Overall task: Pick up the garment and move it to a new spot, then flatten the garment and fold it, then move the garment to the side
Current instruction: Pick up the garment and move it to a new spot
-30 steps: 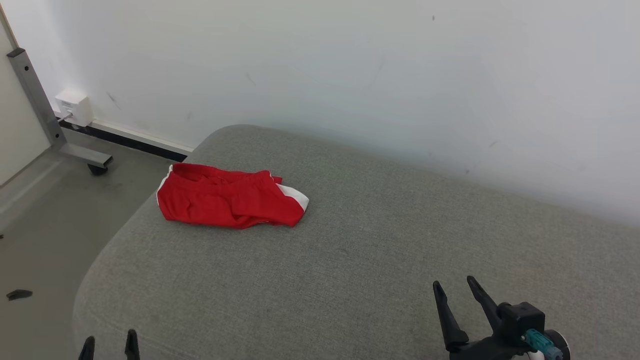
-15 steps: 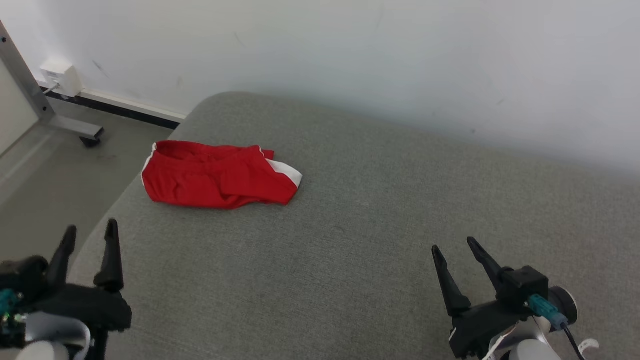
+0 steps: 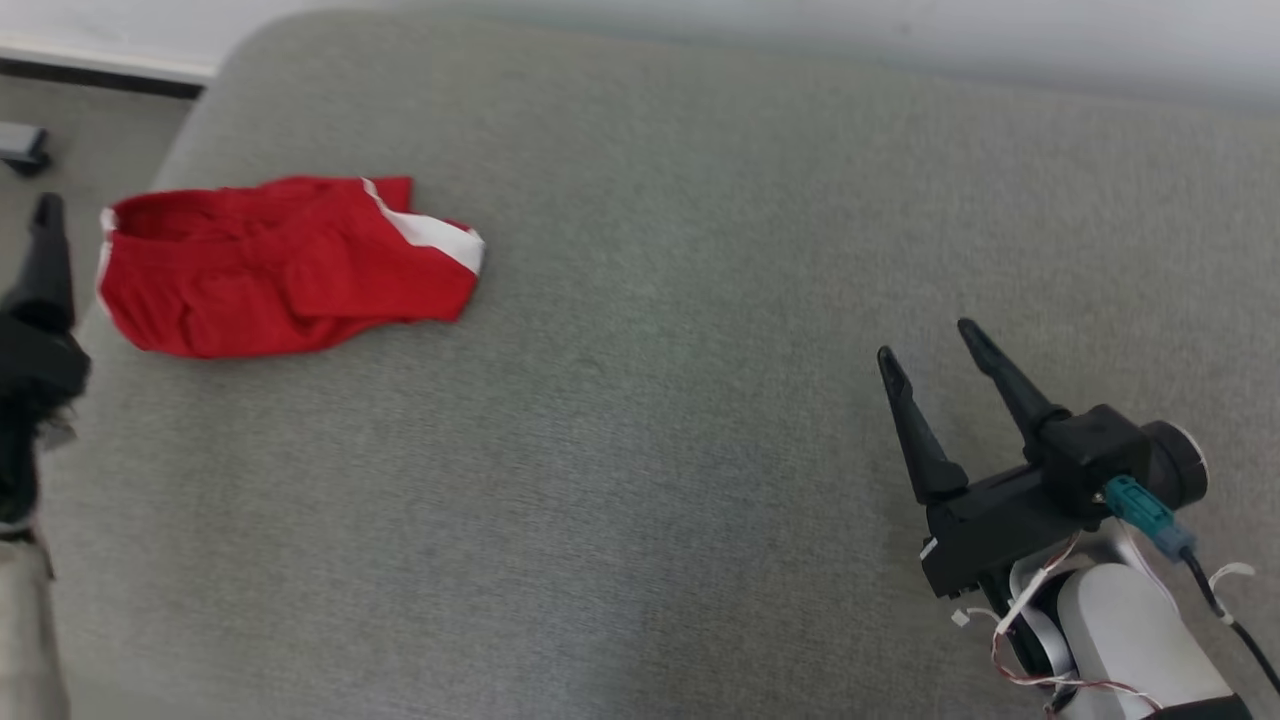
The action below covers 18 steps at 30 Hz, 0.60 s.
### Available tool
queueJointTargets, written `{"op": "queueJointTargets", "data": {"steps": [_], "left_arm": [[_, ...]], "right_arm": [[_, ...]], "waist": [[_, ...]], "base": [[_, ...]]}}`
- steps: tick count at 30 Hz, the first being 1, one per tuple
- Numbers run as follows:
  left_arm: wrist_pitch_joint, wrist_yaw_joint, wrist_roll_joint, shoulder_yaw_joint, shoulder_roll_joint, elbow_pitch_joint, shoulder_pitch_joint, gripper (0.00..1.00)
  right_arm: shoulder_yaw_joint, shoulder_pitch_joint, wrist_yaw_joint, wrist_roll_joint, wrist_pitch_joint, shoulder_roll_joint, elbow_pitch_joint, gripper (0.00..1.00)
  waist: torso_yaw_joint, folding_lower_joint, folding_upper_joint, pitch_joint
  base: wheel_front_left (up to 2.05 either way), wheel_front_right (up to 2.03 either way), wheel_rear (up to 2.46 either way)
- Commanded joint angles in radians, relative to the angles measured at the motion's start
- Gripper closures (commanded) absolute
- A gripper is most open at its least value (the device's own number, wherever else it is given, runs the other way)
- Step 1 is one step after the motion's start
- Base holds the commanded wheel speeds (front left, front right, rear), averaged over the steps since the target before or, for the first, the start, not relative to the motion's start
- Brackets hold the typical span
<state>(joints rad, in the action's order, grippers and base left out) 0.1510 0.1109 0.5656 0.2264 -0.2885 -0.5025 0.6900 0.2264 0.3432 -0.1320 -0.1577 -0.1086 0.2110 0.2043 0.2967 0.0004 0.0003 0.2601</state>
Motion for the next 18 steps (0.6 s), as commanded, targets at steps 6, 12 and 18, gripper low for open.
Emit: {"op": "queueJointTargets", "data": {"steps": [6, 12, 18], "left_arm": [[0.182, -0.076, 0.092, 0.058, -0.046, -0.063, 0.124, 0.00], [0.275, -0.140, 0.114, 0.070, -0.067, -0.057, 0.184, 0.00], [0.336, -0.196, 0.127, 0.080, -0.077, -0.054, 0.197, 0.00]], "right_arm": [[-0.004, 0.033, 0.003, 0.015, 0.007, 0.008, -0.052, 0.00], [-0.009, 0.036, 0.003, 0.015, 0.004, 0.004, -0.080, 0.00], [-0.013, 0.036, 0.003, 0.016, -0.010, -0.010, -0.080, 0.00]], "waist": [[-0.162, -0.0004, -0.0003, 0.214], [-0.214, -0.0004, -0.0003, 0.255], [-0.260, -0.0004, -0.0003, 0.269]], "base": [[0.00, 0.00, 0.00], [0.00, 0.00, 0.00], [0.00, 0.00, 0.00]]}}
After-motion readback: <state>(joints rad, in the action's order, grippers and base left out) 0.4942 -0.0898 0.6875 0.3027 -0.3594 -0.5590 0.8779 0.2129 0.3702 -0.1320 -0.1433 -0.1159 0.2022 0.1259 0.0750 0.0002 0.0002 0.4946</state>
